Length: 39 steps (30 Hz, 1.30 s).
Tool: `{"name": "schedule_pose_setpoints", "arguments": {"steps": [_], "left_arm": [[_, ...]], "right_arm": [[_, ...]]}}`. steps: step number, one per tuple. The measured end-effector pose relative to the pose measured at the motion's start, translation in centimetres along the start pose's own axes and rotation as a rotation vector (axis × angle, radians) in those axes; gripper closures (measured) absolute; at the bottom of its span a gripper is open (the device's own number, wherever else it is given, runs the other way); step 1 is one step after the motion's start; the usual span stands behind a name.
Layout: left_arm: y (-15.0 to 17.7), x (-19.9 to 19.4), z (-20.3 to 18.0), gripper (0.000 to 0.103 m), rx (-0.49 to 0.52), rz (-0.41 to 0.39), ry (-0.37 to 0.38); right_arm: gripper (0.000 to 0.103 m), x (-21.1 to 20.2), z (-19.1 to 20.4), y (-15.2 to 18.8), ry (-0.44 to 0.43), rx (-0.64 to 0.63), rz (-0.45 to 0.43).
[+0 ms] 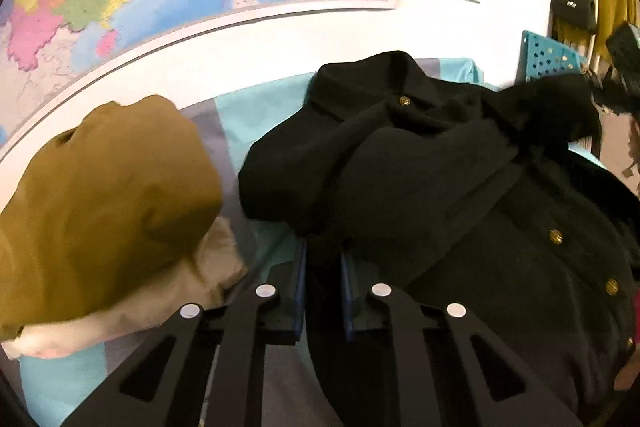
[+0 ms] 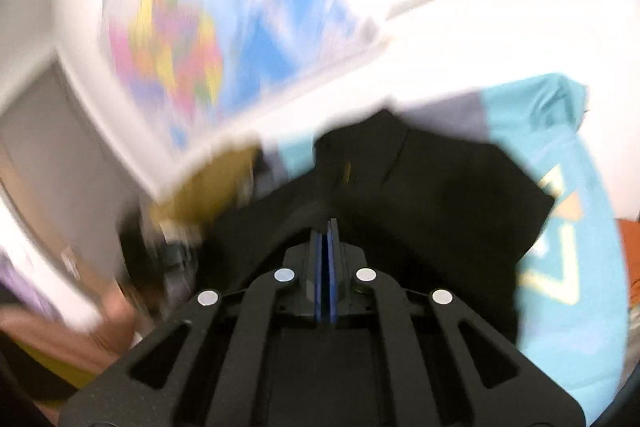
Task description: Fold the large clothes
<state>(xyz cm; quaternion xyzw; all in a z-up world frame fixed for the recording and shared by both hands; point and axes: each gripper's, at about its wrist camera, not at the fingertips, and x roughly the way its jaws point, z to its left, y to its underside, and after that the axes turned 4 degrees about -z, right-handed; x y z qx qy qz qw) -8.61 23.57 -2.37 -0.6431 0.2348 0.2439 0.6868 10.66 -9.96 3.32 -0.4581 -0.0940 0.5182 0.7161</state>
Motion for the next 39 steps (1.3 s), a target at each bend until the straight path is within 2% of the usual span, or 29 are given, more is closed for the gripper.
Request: {"name": "schedule_pose_setpoints", "arguments": {"steps": [2,4,6,7,8,9,10,11,14,16,18,20,23,29,32,35,36,38,39], "left_arm": [[1.0,-0.1,0.2,0.090,0.017,0.029,0.028],[2.0,0.5,-0.6,0.087,0.080,0.078,0.034],[2.4,0.8,-1.4,0.083,0.127,0.110,-0.010],[2.4,0.6,-1.3,0.081,0.122,0.106,-0.010],[2.1,0.1,-0.9,0.079,0.102,0.084,0.008],[1.9,-0.5,-0.5,0.073,0.080,0.060,0.028],[1.4,-1.3,0.2,0.066,0.042,0.023,0.057],[0.8,-2.0,0.7,0.058,0.011,-0.007,0.079],[-0.5,-2.5,1.1,0.058,-0.023,-0.038,0.098],[-1.2,-1.7,0.8,0.058,-0.022,-0.019,0.094],[-1.8,-0.1,0.2,0.058,-0.011,0.019,0.082],[-2.3,1.7,0.1,0.058,-0.028,0.066,0.079],[-3.3,4.9,0.5,0.058,-0.082,0.133,0.076],[-5.0,6.7,0.8,0.058,-0.109,0.144,0.078],[-5.2,7.0,0.9,0.058,-0.113,0.148,0.079],[-5.4,7.1,0.9,0.058,-0.118,0.148,0.077],[-5.5,7.1,0.9,0.058,-0.117,0.146,0.077],[-5.7,7.2,0.8,0.058,-0.117,0.145,0.077],[-5.9,7.3,0.8,0.058,-0.118,0.150,0.079]], "right_arm": [[0.101,-0.9,-2.2,-1.1,0.077,0.043,-0.015],[0.099,0.1,-4.1,-0.8,0.160,0.056,0.059],[0.091,1.3,-5.3,0.0,0.255,0.063,0.119],[0.079,2.1,-6.0,0.8,0.290,0.067,0.173],[0.072,2.4,-6.6,1.3,0.290,0.089,0.191],[0.059,2.3,-6.9,1.7,0.292,0.102,0.191],[0.053,2.1,-6.9,1.9,0.287,0.105,0.179],[0.052,1.3,-6.6,2.0,0.264,0.095,0.143],[0.037,-0.4,-5.1,1.9,0.235,0.036,0.064],[0.023,-0.4,-3.1,1.8,0.222,-0.058,0.073],[0.017,0.6,-1.5,2.3,0.258,-0.164,0.117],[0.017,2.3,-0.5,2.8,0.292,-0.233,0.172],[0.017,3.6,-0.5,3.3,0.289,-0.252,0.224],[0.017,-0.8,-0.1,1.9,0.201,-0.192,0.071],[0.017,-1.6,1.1,2.5,0.170,-0.228,0.073],[0.017,-0.8,2.5,4.0,0.151,-0.306,0.124],[0.020,-0.1,2.7,4.4,0.168,-0.337,0.152],[0.039,1.6,2.7,5.1,0.204,-0.369,0.217],[0.065,2.7,2.3,5.2,0.221,-0.367,0.254]]}}
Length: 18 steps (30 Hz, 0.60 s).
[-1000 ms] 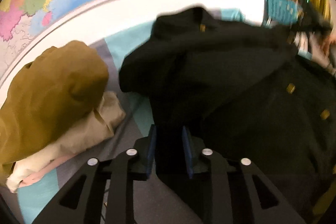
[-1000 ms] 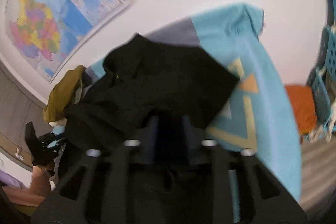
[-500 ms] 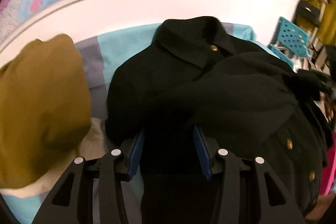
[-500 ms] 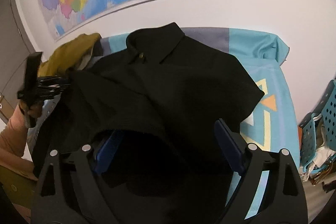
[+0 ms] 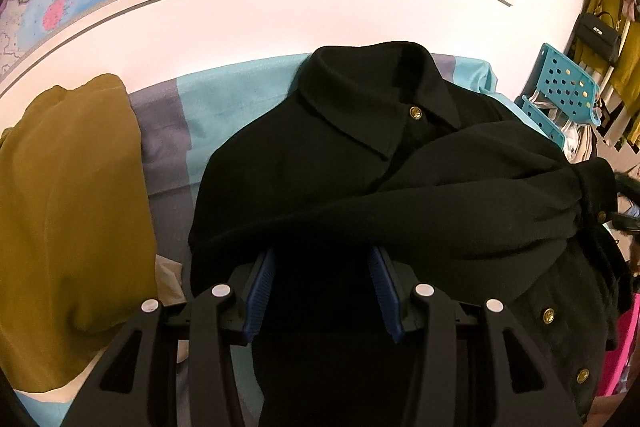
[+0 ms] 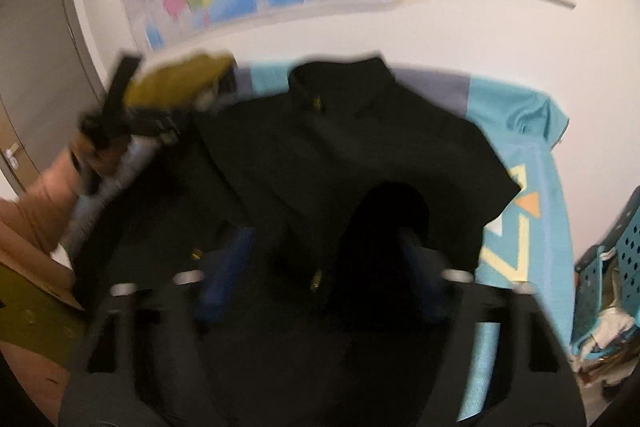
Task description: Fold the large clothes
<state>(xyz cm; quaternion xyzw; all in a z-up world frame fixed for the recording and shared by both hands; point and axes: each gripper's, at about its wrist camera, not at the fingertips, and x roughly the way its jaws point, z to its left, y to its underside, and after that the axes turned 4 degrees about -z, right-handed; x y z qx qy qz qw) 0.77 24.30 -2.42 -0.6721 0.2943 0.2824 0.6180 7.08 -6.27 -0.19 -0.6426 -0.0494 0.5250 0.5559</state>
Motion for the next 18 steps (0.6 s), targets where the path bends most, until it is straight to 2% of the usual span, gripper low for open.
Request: {"name": "schedule_pose_setpoints", "arguments": {"steps": [1,2,3,5,7,9,11,13,14,15,16,18], "left_arm": [[-0.1,0.1,-0.1,0.058,0.002,0.001,-0.003],[-0.3,0.1,-0.1,0.059,0.004,0.000,-0.004],[-0.5,0.0,-0.1,0.061,0.003,-0.006,-0.006],[-0.9,-0.4,-0.1,0.065,-0.006,-0.025,-0.016],[-1.5,-0.8,0.3,0.065,-0.034,-0.056,-0.009],[-2.0,-0.5,0.4,0.065,-0.047,-0.055,-0.016],[-2.1,0.5,-0.1,0.065,-0.028,-0.040,-0.048],[-2.0,1.5,-0.4,0.059,-0.014,-0.027,-0.102],[-1.9,1.7,-0.3,0.057,-0.019,-0.029,-0.117],[-2.0,1.9,0.0,0.053,-0.036,-0.030,-0.129],[-2.0,1.9,0.2,0.051,-0.047,-0.029,-0.126],[-2.1,1.7,0.6,0.046,-0.058,-0.032,-0.137]], "right_arm": [[0.095,0.6,-0.2,-0.1,0.010,0.002,0.021],[0.094,1.0,-0.7,-0.7,0.004,0.018,0.023],[0.098,0.7,-1.3,-1.1,-0.023,0.049,-0.005],[0.098,-1.0,-3.5,-3.1,-0.076,0.157,-0.106],[0.099,-2.3,-5.9,-4.7,-0.087,0.245,-0.198],[0.099,-1.3,-7.7,-5.8,-0.055,0.299,-0.185],[0.097,1.8,-9.0,-5.9,-0.026,0.326,-0.079],[0.084,4.2,-9.7,-5.3,0.026,0.349,0.000],[0.083,5.4,-10.0,-4.8,0.046,0.361,0.035],[0.078,5.7,-10.1,-4.6,0.047,0.370,0.037],[0.066,5.5,-10.3,-4.4,0.064,0.382,0.021],[0.056,4.2,-10.2,-4.2,0.063,0.386,-0.022]]}}
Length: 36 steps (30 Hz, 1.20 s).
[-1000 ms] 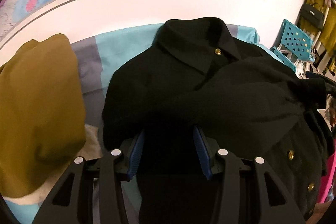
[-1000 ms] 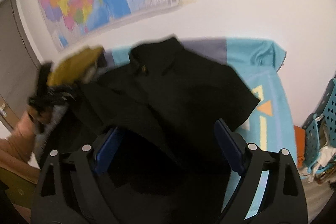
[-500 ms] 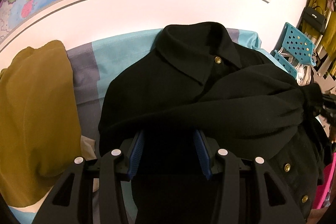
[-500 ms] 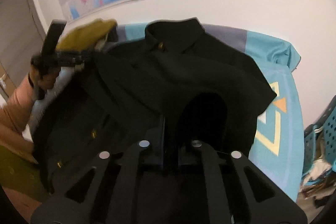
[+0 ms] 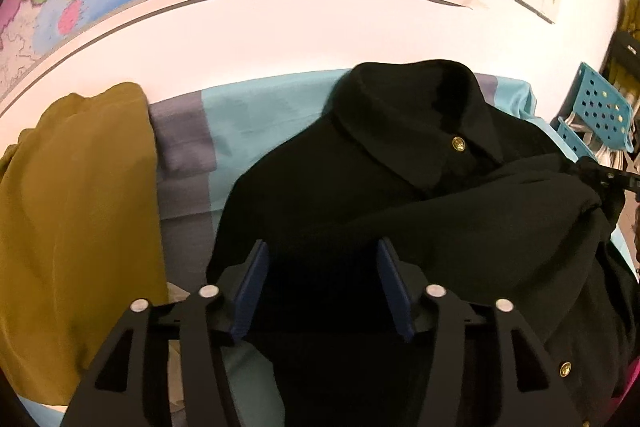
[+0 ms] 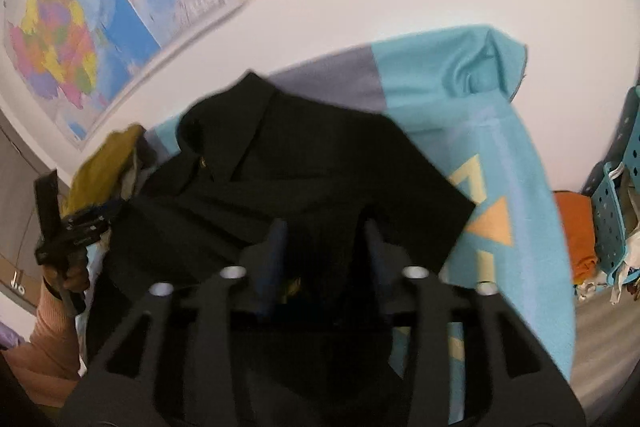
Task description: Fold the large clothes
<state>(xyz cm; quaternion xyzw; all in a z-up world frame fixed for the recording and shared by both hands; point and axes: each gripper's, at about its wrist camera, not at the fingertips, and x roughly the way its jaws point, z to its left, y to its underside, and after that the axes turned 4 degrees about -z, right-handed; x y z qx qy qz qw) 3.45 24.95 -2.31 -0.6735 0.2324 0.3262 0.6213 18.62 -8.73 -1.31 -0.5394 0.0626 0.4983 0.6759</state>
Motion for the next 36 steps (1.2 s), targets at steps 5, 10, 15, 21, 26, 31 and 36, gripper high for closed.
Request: {"name": "schedule_pose_setpoints", "arguments": {"steps": [5,10,15,21,26,31,36], "left_arm": [[0.5,-2.4,-0.1,0.046,0.037,-0.051,-0.014],[1.5,-4.0,-0.9,0.046,0.071,-0.075,0.064],[2.5,-1.2,-1.9,0.045,0.078,0.011,0.068],[1.9,0.0,-2.3,0.044,0.045,0.028,0.021],[2.5,-2.4,-2.4,0.044,0.073,-0.029,0.021],[3.6,-3.7,-2.7,0.041,0.104,-0.041,0.063],[4.6,-2.0,-2.4,0.035,0.071,0.007,0.060]], "right_arm": [[0.051,-5.6,1.3,0.3,0.008,-0.094,-0.151],[0.051,-4.5,4.8,2.1,-0.049,-0.262,-0.098],[0.060,1.7,5.0,2.4,0.056,-0.326,0.019],[0.058,3.0,3.9,1.5,0.074,-0.282,0.004],[0.051,-1.3,5.9,2.1,0.037,-0.324,-0.087],[0.050,-1.1,8.9,3.9,0.005,-0.465,-0.024],[0.051,2.9,7.6,3.9,0.060,-0.407,0.066]]}}
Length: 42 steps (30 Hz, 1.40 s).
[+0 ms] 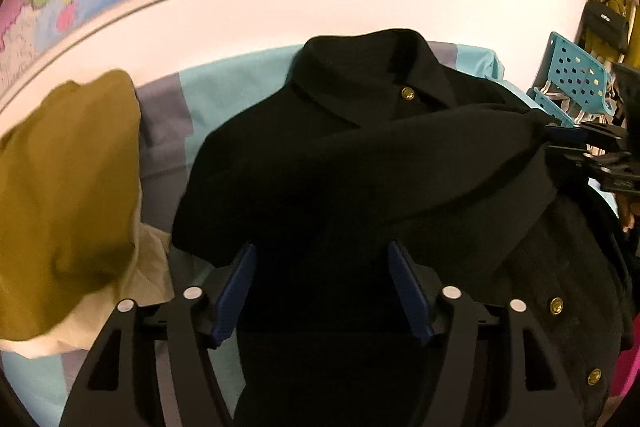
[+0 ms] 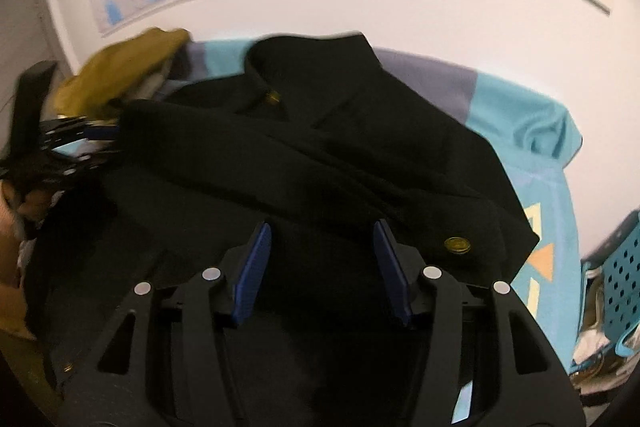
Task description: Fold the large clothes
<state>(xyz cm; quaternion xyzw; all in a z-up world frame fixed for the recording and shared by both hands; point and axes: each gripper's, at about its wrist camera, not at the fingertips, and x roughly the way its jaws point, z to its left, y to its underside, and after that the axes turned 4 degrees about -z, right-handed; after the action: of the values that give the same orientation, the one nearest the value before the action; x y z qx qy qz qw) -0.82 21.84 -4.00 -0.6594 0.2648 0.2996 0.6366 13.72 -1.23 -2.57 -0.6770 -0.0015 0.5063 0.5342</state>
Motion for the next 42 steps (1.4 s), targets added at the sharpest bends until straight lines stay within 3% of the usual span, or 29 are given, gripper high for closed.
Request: {"name": "schedule_pose_setpoints", "arguments": {"steps": [3,10,13,19,25,34,39,42], "left_arm": [[0.2,0.1,1.0,0.034,-0.068,0.014,0.012],[2.3,-5.1,1.6,0.031,-0.066,-0.080,0.013],[4.6,-7.0,2.2,0.028,-0.089,-0.074,0.041],[9.9,-8.4,3.0,0.027,-0.164,0.011,0.087],[13.5,-10.2,2.8,0.026,-0.221,0.027,0.150],[14.7,-10.0,1.0,0.012,-0.214,0.032,0.247],[13.5,-8.7,-0.9,0.012,-0.174,0.037,0.322],[13.1,-8.2,-1.7,0.015,-0.163,0.028,0.322]], "right_arm": [[0.049,-0.4,-0.5,-0.4,-0.019,0.050,-0.022],[0.032,-7.9,-1.6,1.2,-0.094,0.123,-0.130],[0.027,-10.4,-2.7,4.1,-0.149,0.191,-0.119],[0.023,-12.8,-4.6,11.6,-0.149,0.357,-0.076],[0.019,-14.1,-5.4,16.6,-0.199,0.476,-0.084],[0.015,-13.9,-3.1,17.8,-0.272,0.433,-0.071],[0.015,-13.1,-2.3,17.5,-0.324,0.407,-0.076],[0.015,-13.0,-2.4,17.5,-0.357,0.410,-0.086]]}}
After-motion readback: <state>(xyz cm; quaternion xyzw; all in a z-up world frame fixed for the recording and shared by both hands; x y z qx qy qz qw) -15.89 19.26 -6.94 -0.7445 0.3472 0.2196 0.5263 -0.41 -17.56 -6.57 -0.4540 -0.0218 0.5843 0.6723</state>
